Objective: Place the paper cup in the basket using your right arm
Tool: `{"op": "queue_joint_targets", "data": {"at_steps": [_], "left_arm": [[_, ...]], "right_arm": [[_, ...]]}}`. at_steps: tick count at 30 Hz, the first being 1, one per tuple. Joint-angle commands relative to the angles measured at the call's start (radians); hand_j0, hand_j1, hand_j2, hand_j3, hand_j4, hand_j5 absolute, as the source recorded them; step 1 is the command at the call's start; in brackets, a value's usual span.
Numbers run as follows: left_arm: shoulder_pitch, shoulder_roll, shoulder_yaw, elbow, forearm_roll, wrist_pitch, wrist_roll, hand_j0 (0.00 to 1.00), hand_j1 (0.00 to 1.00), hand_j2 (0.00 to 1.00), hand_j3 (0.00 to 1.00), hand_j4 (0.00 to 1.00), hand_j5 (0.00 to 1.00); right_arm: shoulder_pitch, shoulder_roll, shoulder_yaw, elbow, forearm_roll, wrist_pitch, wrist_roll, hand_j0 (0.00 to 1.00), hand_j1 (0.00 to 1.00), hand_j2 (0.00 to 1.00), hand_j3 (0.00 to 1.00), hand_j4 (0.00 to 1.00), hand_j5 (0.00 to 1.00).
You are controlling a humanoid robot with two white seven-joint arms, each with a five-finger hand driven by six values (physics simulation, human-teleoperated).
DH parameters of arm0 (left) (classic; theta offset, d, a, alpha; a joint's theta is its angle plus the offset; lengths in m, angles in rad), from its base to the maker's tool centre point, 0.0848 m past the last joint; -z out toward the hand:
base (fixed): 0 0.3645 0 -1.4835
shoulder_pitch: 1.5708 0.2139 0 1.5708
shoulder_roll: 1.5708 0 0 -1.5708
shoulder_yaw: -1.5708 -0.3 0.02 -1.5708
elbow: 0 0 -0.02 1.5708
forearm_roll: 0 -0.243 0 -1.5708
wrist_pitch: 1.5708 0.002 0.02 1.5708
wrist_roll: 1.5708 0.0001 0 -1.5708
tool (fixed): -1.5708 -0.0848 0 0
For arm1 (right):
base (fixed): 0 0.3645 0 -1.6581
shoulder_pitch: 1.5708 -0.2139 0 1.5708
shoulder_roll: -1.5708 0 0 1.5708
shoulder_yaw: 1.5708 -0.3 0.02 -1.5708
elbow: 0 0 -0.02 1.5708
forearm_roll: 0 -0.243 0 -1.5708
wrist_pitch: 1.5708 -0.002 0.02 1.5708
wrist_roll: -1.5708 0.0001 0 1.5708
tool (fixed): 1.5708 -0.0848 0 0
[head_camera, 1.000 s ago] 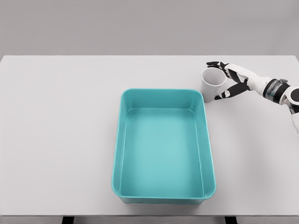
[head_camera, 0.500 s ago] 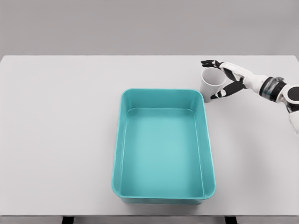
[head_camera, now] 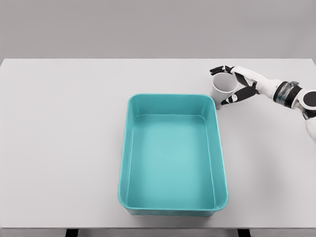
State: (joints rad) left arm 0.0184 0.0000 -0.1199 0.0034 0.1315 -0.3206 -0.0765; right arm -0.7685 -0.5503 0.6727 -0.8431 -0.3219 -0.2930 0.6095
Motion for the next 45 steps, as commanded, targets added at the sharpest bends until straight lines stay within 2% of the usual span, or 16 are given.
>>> {"op": "queue_joint_targets", "data": {"at_steps": [1,26,37,39,45], "left_arm": [[0.0,0.0,0.0,0.0,0.0,0.0,0.0,1.0,1.0,1.0,1.0,1.0,1.0],[0.002,0.0,0.0,0.0,0.0,0.0,0.0,1.0,1.0,1.0,1.0,1.0,1.0],[0.0,0.0,0.0,0.0,0.0,0.0,0.0,1.0,1.0,1.0,1.0,1.0,1.0],[0.002,0.0,0.0,0.0,0.0,0.0,0.0,1.0,1.0,1.0,1.0,1.0,1.0],[0.002,0.0,0.0,0.0,0.0,0.0,0.0,1.0,1.0,1.0,1.0,1.0,1.0]], "right_arm": [[0.0,-0.002,0.005,0.003,0.011,-0.003,0.001,0.75,0.75,0.75,0.75,0.75,0.75],[-0.003,-0.008,-0.085,-0.004,0.007,-0.012,0.001,0.76,0.76,0.76,0.76,0.76,0.76],[0.008,-0.028,-0.139,-0.192,0.006,-0.041,0.001,0.76,0.76,0.76,0.76,0.76,0.76],[0.011,-0.042,-0.173,-0.24,0.006,-0.041,0.001,0.76,0.76,0.76,0.76,0.76,0.76],[0.012,-0.06,-0.192,-0.292,0.006,-0.04,0.001,0.76,0.76,0.76,0.76,0.76,0.76]]}}
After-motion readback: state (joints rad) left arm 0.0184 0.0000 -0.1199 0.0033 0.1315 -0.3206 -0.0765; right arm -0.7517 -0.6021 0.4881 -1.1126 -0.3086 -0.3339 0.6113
